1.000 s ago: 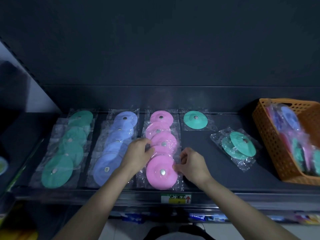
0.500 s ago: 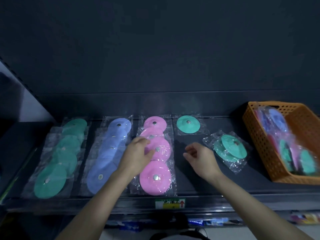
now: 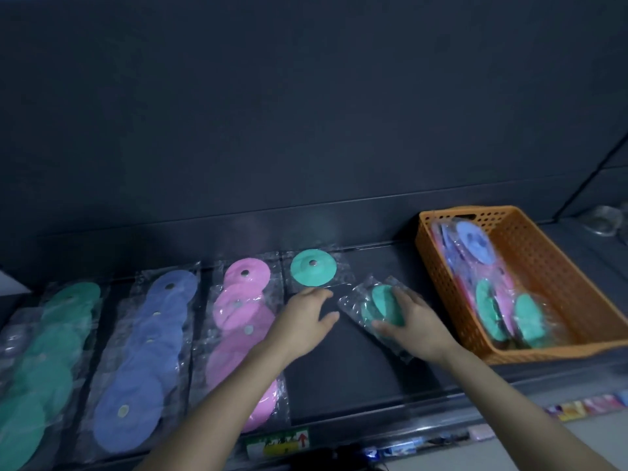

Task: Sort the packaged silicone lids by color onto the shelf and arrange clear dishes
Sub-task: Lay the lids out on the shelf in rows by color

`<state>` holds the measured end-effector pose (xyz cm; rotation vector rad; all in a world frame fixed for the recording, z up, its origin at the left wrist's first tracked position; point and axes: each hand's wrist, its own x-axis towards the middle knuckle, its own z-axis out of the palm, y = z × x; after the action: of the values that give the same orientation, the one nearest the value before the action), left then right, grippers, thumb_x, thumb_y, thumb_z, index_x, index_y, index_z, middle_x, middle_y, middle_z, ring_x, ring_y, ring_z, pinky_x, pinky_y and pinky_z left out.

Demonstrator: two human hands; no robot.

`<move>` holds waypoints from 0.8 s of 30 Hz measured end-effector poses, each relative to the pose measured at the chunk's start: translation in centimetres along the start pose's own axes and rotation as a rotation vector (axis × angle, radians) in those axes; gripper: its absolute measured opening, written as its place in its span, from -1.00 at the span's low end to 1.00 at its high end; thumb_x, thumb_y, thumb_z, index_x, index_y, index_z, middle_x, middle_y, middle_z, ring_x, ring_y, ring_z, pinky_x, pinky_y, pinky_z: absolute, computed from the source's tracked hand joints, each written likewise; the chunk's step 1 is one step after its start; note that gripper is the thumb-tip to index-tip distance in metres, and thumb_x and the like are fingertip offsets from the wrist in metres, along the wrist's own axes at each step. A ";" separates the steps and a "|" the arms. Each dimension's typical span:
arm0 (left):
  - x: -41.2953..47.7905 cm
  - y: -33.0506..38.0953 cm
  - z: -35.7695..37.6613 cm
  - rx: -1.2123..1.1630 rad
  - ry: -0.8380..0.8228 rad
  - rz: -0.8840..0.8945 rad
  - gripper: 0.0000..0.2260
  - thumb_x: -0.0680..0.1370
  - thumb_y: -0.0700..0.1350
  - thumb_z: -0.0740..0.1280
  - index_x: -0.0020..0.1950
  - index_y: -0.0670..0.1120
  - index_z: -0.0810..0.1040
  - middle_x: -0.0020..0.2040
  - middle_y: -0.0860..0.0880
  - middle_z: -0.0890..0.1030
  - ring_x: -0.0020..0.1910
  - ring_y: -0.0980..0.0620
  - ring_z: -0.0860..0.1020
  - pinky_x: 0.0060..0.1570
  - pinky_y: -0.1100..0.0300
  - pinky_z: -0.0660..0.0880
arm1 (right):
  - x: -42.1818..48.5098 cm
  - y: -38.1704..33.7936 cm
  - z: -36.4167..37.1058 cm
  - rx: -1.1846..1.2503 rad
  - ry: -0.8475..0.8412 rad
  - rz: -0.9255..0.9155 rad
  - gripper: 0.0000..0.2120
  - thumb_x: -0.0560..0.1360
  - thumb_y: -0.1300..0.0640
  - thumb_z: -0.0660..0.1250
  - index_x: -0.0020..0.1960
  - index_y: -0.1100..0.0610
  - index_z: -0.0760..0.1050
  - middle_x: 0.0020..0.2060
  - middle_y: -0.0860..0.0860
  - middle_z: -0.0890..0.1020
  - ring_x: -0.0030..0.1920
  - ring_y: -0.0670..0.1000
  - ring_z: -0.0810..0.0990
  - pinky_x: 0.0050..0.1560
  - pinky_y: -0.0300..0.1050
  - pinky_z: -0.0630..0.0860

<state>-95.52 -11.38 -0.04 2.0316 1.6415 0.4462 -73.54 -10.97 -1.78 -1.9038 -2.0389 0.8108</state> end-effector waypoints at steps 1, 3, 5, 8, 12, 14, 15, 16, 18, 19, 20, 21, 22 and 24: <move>0.5 0.6 0.5 0.016 -0.025 0.021 -0.61 0.56 -0.03 0.29 0.36 -0.09 0.42 0.35 -0.04 0.46 0.30 0.00 0.43 0.30 0.19 0.33 | -0.3 0.0 0.0 -0.003 -0.020 -0.052 -0.29 0.42 -0.07 0.42 0.45 0.14 0.24 0.42 0.08 0.31 0.45 0.07 0.23 0.35 -0.27 0.13; 1.5 1.6 1.3 0.050 -0.078 0.055 -0.60 0.55 -0.14 0.26 0.40 -0.10 0.39 0.41 -0.04 0.39 0.37 0.00 0.37 0.35 0.21 0.27 | -0.8 0.2 0.0 0.022 -0.064 -0.131 -0.37 0.42 0.05 0.42 0.42 0.11 0.29 0.39 -0.01 0.37 0.39 0.01 0.32 0.26 -0.40 0.17; 2.1 2.1 1.9 0.061 -0.170 0.074 -0.51 0.51 -0.28 0.21 0.45 -0.07 0.33 0.50 -0.02 0.25 0.45 0.02 0.26 0.42 0.22 0.19 | -0.8 0.6 -0.2 0.089 -0.072 -0.135 -0.47 0.43 0.12 0.39 0.37 0.08 0.36 0.29 -0.02 0.49 0.25 -0.04 0.46 0.15 -0.43 0.27; 2.0 1.8 2.8 0.047 -0.337 0.092 -0.43 0.48 -0.25 0.26 0.48 0.01 0.29 0.56 0.04 0.07 0.50 0.03 0.16 0.45 0.14 0.19 | -0.8 1.2 -0.9 0.275 0.010 -0.028 -0.59 0.50 0.14 0.31 0.34 0.05 0.40 0.14 -0.01 0.58 0.10 -0.04 0.54 0.05 -0.32 0.39; 1.1 1.0 3.1 0.204 -0.357 0.187 -0.40 0.51 0.20 0.28 0.49 0.04 0.25 0.57 0.07 -0.01 0.54 0.00 0.02 0.49 0.09 0.08 | -0.7 1.6 -1.7 0.535 0.150 0.093 -0.72 0.56 0.11 0.22 0.27 0.02 0.45 0.01 -0.11 0.59 0.01 -0.11 0.55 -0.07 -0.31 0.40; 0.7 0.6 2.8 0.382 -0.382 0.263 -0.28 0.46 0.32 0.25 0.53 0.04 0.16 0.57 0.10 -0.07 0.54 0.02 -0.12 0.52 0.08 -0.09 | -0.8 1.6 -1.8 0.582 0.157 0.100 -0.73 0.57 0.11 0.21 0.26 0.00 0.45 -0.03 -0.12 0.58 -0.04 -0.20 0.53 -0.12 -0.36 0.39; 0.6 0.5 2.7 0.447 -0.390 0.295 -0.24 0.45 0.33 0.26 0.54 0.03 0.12 0.56 0.11 -0.08 0.54 0.03 -0.16 0.50 0.09 -0.17 | -0.8 1.7 -1.7 0.591 0.160 0.098 -0.73 0.57 0.11 0.21 0.26 0.00 0.44 -0.02 -0.11 0.58 -0.06 -0.21 0.52 -0.13 -0.36 0.39; 0.5 0.3 2.8 0.486 -0.392 0.312 -0.23 0.45 0.30 0.27 0.54 0.01 0.09 0.57 0.10 -0.08 0.54 0.03 -0.16 0.47 0.11 -0.22 | -0.7 1.8 -1.7 0.601 0.169 0.093 -0.74 0.57 0.10 0.20 0.25 0.01 0.44 -0.02 -0.10 0.58 -0.07 -0.20 0.52 -0.13 -0.34 0.39; 0.3 0.2 2.8 0.490 -0.368 0.305 -0.30 0.50 0.20 0.27 0.54 -0.03 0.10 0.57 0.02 -0.01 0.55 0.02 -0.07 0.47 0.16 -0.19 | -0.5 1.9 -1.8 0.639 0.196 0.101 -0.77 0.57 0.10 0.19 0.20 0.04 0.46 -0.07 -0.08 0.58 -0.11 -0.13 0.53 -0.13 -0.24 0.43; 0.2 0.2 2.7 0.476 -0.340 0.295 -0.34 0.52 0.16 0.26 0.53 -0.05 0.13 0.57 -0.02 0.05 0.54 0.02 0.01 0.47 0.19 -0.13 | -0.4 1.9 -1.9 0.660 0.204 0.110 -0.79 0.57 0.09 0.19 0.18 0.05 0.48 -0.09 -0.06 0.59 -0.12 -0.07 0.54 -0.12 -0.16 0.46; 0.1 0.2 2.7 0.459 -0.309 0.285 -0.38 0.53 0.16 0.25 0.51 -0.07 0.18 0.55 -0.04 0.12 0.52 0.01 0.08 0.47 0.20 -0.06 | -0.3 1.9 -2.0 0.665 0.211 0.110 -0.80 0.57 0.09 0.18 0.14 0.05 0.49 -0.09 -0.05 0.59 -0.11 -0.02 0.55 -0.10 -0.10 0.48; -0.1 0.3 2.6 0.439 -0.280 0.274 -0.40 0.53 0.19 0.23 0.48 -0.08 0.23 0.53 -0.05 0.18 0.50 0.01 0.15 0.46 0.20 0.02 | -0.3 1.9 -2.2 0.649 0.219 0.097 -0.81 0.57 0.09 0.17 0.12 0.04 0.49 -0.10 -0.06 0.60 -0.10 -0.01 0.56 -0.08 -0.08 0.49; -0.3 0.3 2.6 0.412 -0.257 0.247 -0.41 0.53 0.23 0.22 0.45 -0.08 0.30 0.50 -0.03 0.25 0.47 0.00 0.21 0.44 0.18 0.12 | -0.3 1.9 -2.3 0.619 0.227 0.073 -0.82 0.57 0.10 0.17 0.11 0.03 0.50 -0.10 -0.07 0.60 -0.09 -0.02 0.56 -0.07 -0.09 0.49; -0.7 0.3 2.7 0.288 -0.227 0.124 -0.46 0.50 0.26 0.24 0.31 -0.09 0.46 0.43 0.01 0.33 0.39 0.02 0.33 0.36 0.17 0.29 | -0.4 1.7 -2.6 0.567 0.217 0.015 -0.82 0.57 0.12 0.17 0.10 0.05 0.51 -0.12 -0.08 0.62 -0.09 -0.06 0.57 -0.06 -0.12 0.49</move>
<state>-93.98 -12.56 -2.06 2.3041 1.5170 0.0150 -70.65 -10.78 -0.46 -1.6003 -1.4649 1.0031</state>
